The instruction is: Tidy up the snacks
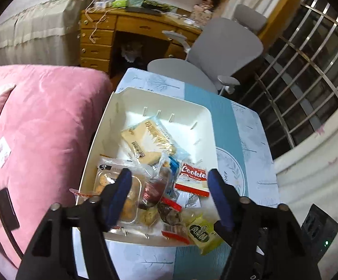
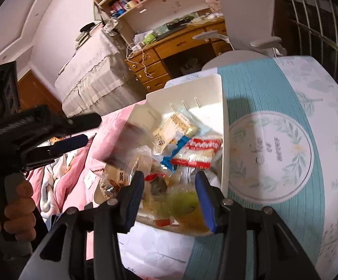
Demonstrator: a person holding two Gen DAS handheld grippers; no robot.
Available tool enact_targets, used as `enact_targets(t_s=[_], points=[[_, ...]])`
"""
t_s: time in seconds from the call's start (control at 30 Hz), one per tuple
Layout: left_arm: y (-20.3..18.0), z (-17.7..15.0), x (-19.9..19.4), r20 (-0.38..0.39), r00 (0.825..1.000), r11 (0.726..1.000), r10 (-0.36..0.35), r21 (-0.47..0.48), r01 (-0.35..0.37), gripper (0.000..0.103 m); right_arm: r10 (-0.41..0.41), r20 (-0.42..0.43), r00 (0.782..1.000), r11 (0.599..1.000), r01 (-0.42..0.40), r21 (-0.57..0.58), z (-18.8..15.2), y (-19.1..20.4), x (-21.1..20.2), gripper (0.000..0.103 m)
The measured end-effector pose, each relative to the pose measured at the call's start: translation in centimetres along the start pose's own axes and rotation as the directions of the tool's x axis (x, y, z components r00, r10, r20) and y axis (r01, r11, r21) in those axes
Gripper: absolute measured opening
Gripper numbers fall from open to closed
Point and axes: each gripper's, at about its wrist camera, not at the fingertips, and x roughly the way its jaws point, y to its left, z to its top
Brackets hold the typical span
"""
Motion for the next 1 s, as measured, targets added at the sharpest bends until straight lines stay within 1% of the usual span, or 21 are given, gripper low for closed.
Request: enact_targets(t_s=[0.03,0.1,0.17,0.23,0.37,0.4,0.43,0.5,0.53,0.6,0.73,0.83,0.9,0.97,1.0], points=[[-0.3,-0.1,-0.2,-0.006,1.000,1.000,0.004,0.011,-0.004,0.076,-0.010,-0.005,1.000,1.000,0.010,0.009,-0.1,0.0,-0.2,0.046],[-0.9,-0.4,-0.6,-0.026,1.000,1.000,0.008,0.025,-0.007,0.080,-0.031,-0.020,0.999,0.999,0.031,0.020,-0.3,-0.1,-0.8,0.046],[-1.6,-0.9,-1.1,-0.053,0.998,0.999,0.015,0.037,-0.013,0.082,-0.049,-0.033,0.998,0.998,0.050,0.029,-0.6,-0.2,-1.6,0.050],[-2.5,-1.6,-1.6,-0.070,0.997,0.999,0.020,0.048,-0.016,0.084,-0.065,-0.044,0.997,0.997,0.066,0.034,-0.8,-0.4,-2.7,0.060],[-4.6,-3.2,-3.1,-0.067,0.997,0.997,0.035,0.064,-0.031,0.089,-0.094,-0.073,0.993,0.995,0.096,0.016,-1.1,-1.4,-5.2,0.061],[-5.0,-3.5,-3.4,-0.065,0.997,0.997,0.038,0.067,-0.034,0.090,-0.102,-0.081,0.991,0.995,0.104,0.013,-1.3,-1.8,-5.9,0.068],[-5.6,-4.0,-3.7,-0.066,0.997,0.997,0.044,0.071,-0.039,0.090,-0.105,-0.087,0.991,0.994,0.106,0.014,-1.4,-2.1,-6.5,0.077],[-6.8,-5.0,-4.0,-0.072,0.996,0.996,0.048,0.084,-0.042,0.090,-0.095,-0.108,0.990,0.995,0.098,0.024,-1.7,-3.0,-8.0,0.085],[-7.5,-5.6,-4.2,-0.077,0.996,0.995,0.049,0.091,-0.042,0.090,-0.087,-0.118,0.989,0.996,0.091,0.027,-2.1,-3.7,-8.9,0.086],[-8.7,-6.6,-4.5,-0.087,0.995,0.995,0.046,0.092,-0.038,0.090,-0.101,-0.132,0.986,0.994,0.104,0.018,-2.6,-4.7,-10.5,0.087],[-11.2,-9.0,-5.3,-0.097,0.995,0.995,0.036,0.092,-0.028,0.090,-0.158,-0.167,0.973,0.987,0.156,-0.021,-3.4,-6.3,-13.2,0.092],[-13.1,-10.4,-6.2,-0.087,0.995,0.993,0.040,0.115,-0.030,0.090,-0.223,-0.187,0.957,0.975,0.218,-0.046,-3.9,-7.4,-15.3,0.093],[-14.1,-10.8,-6.8,-0.075,0.996,0.991,0.046,0.125,-0.037,0.090,-0.244,-0.204,0.948,0.970,0.240,-0.040,-4.0,-7.9,-16.9,0.093],[-15.1,-10.9,-7.5,-0.085,0.994,0.991,0.062,0.126,-0.051,0.090,-0.267,-0.216,0.939,0.963,0.265,-0.040,-3.7,-8.1,-18.4,0.094],[-15.8,-10.8,-8.0,-0.092,0.994,0.991,0.058,0.127,-0.046,0.090,-0.285,-0.217,0.934,0.958,0.281,-0.048,-3.6,-8.0,-19.2,0.094]])
